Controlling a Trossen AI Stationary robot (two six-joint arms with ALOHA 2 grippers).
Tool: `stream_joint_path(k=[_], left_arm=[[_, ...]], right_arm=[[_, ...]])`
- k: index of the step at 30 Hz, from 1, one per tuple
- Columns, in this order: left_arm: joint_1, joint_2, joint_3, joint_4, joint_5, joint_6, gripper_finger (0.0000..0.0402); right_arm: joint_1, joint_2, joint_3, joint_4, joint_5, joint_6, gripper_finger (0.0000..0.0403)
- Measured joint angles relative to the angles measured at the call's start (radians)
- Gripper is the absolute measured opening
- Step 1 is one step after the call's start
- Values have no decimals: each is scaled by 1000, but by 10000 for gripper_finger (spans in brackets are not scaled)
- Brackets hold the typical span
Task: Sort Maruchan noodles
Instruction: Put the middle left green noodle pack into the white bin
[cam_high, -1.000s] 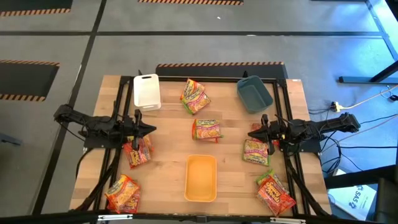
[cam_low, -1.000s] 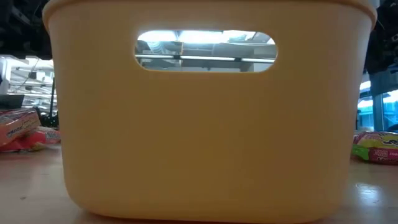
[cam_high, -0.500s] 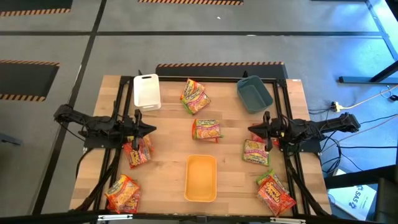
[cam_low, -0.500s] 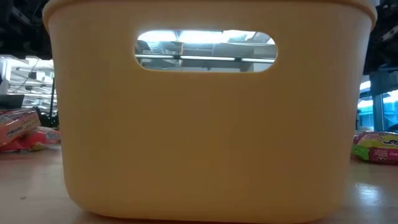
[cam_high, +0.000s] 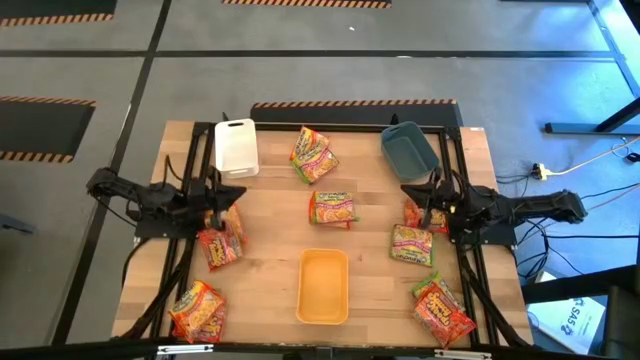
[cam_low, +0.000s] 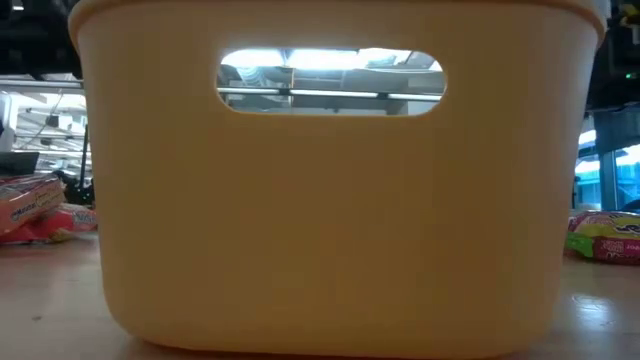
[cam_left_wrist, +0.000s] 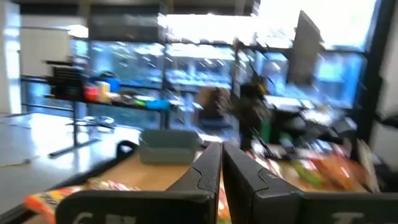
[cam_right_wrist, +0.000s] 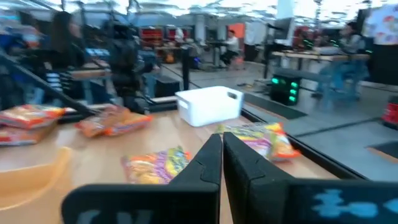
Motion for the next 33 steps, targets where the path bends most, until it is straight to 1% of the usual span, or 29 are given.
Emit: stream_joint_path(k=[2, 6, 10, 12, 15, 18, 22, 25, 28, 33], left_arm=[[0, 0, 0, 37, 8, 6, 11], [9, 6, 0, 101, 6, 6, 11], [57, 43, -1, 150, 5, -2, 11], [88, 85, -1, 201, 21, -15, 11], [138, 173, 4, 271, 73, -28, 11], [183, 273, 38, 308, 126, -59, 11], [222, 437, 113, 309, 156, -105, 11], [233, 556, 181, 311, 162, -106, 11], [242, 673, 226, 333, 162, -113, 11], [249, 862, 271, 405, 162, -198, 11]], right_arm=[[-29, 20, 0, 26, -31, 2, 3], [-73, 63, 0, 82, -53, 2, 3], [-113, 110, 0, 155, -90, -15, 3], [-136, 167, 0, 201, -131, -14, 3], [-165, 273, 7, 251, -181, 19, 3], [-182, 391, 54, 258, -199, 46, 3], [-180, 548, 130, 255, -224, 55, 3], [-180, 643, 177, 255, -259, 56, 3], [-180, 720, 213, 253, -285, 71, 3], [-180, 790, 242, 252, -311, 130, 3]])
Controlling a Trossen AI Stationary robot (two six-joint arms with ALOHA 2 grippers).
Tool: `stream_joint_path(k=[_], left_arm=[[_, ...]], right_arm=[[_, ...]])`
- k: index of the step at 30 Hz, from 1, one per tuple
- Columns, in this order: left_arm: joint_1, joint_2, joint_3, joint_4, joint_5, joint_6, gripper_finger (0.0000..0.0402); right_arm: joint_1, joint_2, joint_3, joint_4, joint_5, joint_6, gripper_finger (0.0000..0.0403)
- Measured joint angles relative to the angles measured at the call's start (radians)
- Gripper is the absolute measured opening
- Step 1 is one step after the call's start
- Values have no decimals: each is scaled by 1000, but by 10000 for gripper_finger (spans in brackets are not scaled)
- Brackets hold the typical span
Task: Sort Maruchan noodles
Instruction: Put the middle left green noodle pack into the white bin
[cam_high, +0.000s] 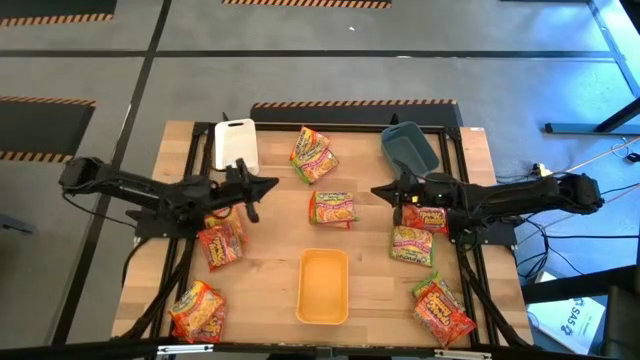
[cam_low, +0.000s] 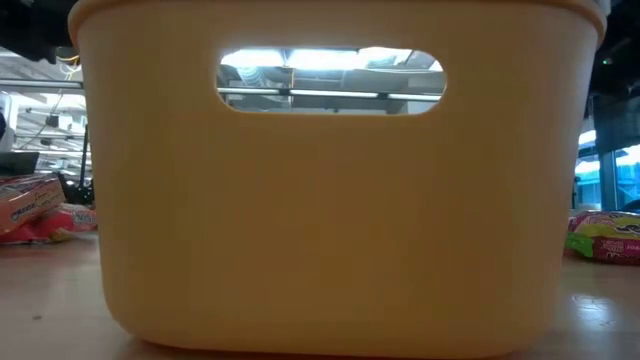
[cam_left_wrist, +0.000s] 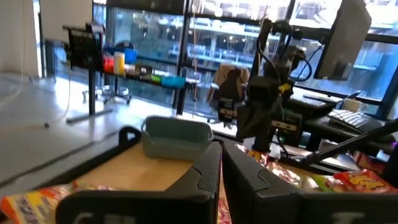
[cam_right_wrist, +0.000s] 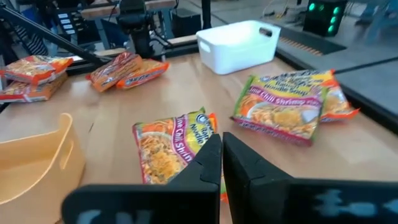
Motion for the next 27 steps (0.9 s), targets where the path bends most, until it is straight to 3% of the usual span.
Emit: stream_joint_path(k=[8, 20, 27], left_arm=[[0, 217, 48, 84, 12, -79, 11], [0, 459, 147, 83, 30, -87, 11], [0, 576, 150, 99, 34, -92, 11]], right_arm=[[0, 43, 6, 2, 0, 80, 23], [0, 234, 23, 31, -19, 217, 246], [-4, 403, 131, 8, -79, 322, 312]])
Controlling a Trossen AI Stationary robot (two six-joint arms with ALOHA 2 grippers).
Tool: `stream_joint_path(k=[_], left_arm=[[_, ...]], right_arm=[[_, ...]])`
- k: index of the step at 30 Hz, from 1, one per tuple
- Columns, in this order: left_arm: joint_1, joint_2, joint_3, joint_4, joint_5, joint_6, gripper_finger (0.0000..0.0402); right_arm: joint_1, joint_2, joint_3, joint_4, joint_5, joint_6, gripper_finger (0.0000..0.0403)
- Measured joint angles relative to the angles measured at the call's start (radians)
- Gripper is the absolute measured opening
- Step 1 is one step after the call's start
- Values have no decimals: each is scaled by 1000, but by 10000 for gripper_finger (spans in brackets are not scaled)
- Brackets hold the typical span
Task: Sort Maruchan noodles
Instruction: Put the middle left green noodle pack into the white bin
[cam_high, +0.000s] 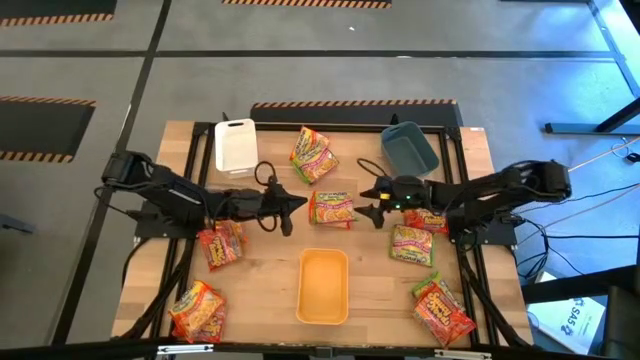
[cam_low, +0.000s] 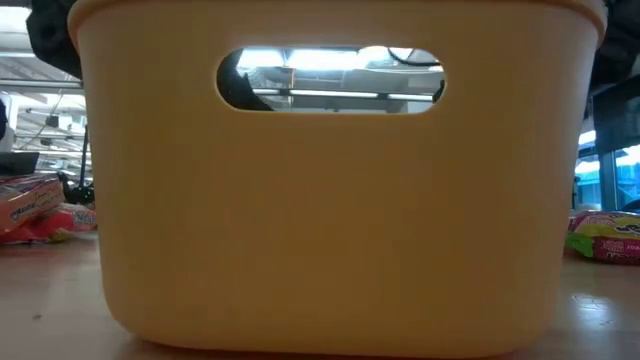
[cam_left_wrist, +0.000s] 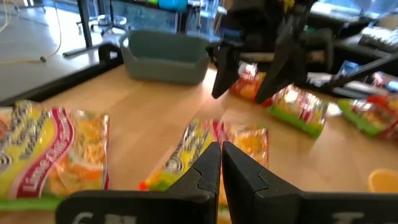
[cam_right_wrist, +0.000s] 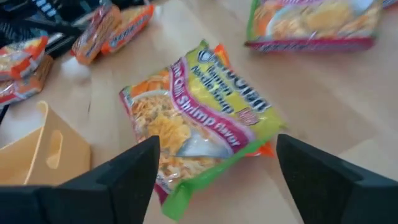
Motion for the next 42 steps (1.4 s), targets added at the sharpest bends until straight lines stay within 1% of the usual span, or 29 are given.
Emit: stream_joint_path(k=[3, 6, 11, 15, 20, 23, 28, 31, 35, 39, 42], left_arm=[[0, 52, 0, 42, 1, -9, 11], [2, 104, 0, 81, 6, -28, 11], [9, 184, 1, 164, 18, -76, 11], [10, 246, 37, 178, 34, -72, 11], [11, 345, 99, 173, 52, -26, 11], [11, 367, 121, 162, 57, -21, 11], [11, 373, 123, 150, 55, -18, 11], [14, 373, 122, 149, 54, -17, 11], [16, 373, 122, 146, 56, -17, 11], [19, 373, 122, 142, 56, -17, 11], [25, 372, 123, 136, 79, -11, 11]], right_arm=[[-21, 55, 34, -26, -31, 20, 315], [-56, 85, 45, -25, -92, 45, 316], [-114, 95, 41, -76, -177, 93, 316], [-137, 95, 41, -72, -259, 119, 316], [-134, 126, 42, -68, -263, 122, 316], [-134, 164, 41, -41, -270, 126, 316], [-134, 224, 41, 63, -299, 136, 316], [-134, 231, 41, 95, -311, 141, 316], [-133, 231, 41, 113, -375, 145, 316], [-133, 231, 41, 110, -415, 147, 316], [-133, 231, 41, 111, -430, 147, 316]])
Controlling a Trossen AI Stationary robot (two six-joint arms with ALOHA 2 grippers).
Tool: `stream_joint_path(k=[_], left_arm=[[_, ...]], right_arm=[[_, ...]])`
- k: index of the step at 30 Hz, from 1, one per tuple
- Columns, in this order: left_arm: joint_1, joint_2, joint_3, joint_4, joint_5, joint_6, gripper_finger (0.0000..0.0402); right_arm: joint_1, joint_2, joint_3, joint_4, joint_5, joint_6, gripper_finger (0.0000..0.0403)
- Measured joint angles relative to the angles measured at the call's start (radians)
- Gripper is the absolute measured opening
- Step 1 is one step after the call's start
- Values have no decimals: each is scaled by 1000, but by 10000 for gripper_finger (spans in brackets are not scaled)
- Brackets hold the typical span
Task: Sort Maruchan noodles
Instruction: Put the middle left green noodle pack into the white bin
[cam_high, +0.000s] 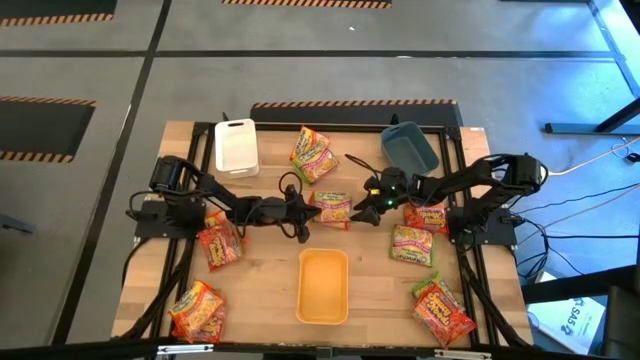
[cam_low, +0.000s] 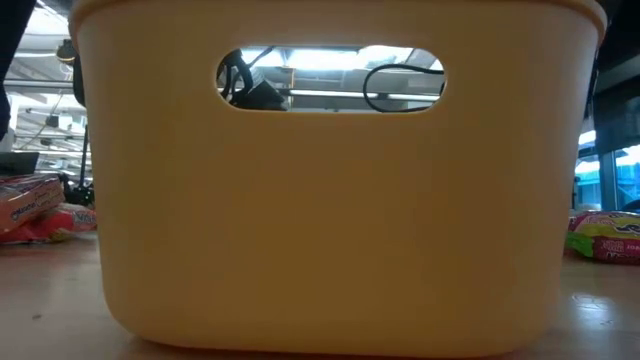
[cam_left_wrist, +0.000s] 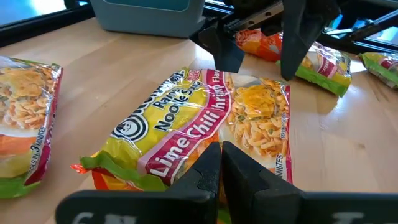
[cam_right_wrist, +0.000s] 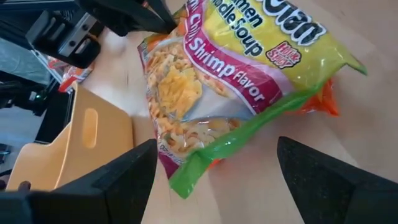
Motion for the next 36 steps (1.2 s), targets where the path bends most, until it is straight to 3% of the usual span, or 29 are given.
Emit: stream_joint_path(k=[29, 36], left_arm=[[12, 0, 0, -1, 18, 48, 11], [9, -91, 0, -51, 55, 43, 11]], right_arm=[[20, 0, 2, 75, 181, -2, 316], [19, -10, 2, 78, 195, -27, 316]])
